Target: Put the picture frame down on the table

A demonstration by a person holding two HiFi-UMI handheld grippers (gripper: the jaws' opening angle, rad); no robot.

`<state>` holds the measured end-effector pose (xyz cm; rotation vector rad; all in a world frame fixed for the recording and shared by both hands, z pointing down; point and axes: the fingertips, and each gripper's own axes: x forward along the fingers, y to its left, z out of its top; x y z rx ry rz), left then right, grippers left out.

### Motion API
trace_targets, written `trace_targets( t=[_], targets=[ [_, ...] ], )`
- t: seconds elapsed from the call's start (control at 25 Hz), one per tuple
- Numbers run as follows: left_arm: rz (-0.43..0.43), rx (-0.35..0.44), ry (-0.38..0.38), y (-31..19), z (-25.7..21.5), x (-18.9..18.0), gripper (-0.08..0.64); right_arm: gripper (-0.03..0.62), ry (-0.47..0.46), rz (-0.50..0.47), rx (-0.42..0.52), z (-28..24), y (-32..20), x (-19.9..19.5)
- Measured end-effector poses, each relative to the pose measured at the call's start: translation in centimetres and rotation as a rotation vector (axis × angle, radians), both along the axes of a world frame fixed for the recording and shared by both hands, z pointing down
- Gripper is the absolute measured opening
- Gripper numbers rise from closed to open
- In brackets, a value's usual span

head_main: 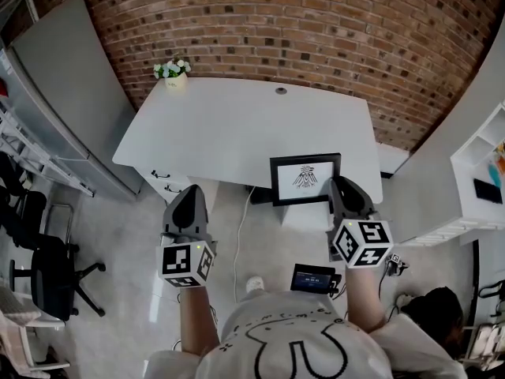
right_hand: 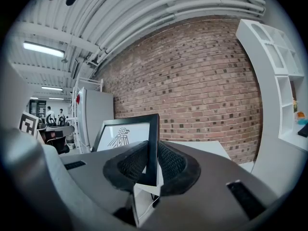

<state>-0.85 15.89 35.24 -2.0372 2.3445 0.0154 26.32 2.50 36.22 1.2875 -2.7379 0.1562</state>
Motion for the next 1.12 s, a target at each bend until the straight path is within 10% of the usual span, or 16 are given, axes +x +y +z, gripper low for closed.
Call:
trace_targets(
  t=[1.12],
  targets=[
    [0.038,-0.005,0.023,-4.8,1.6,-8.8,0.009,0.066,0.023,0.031,0.006,0.6,-3.6,-8.3]
  ],
)
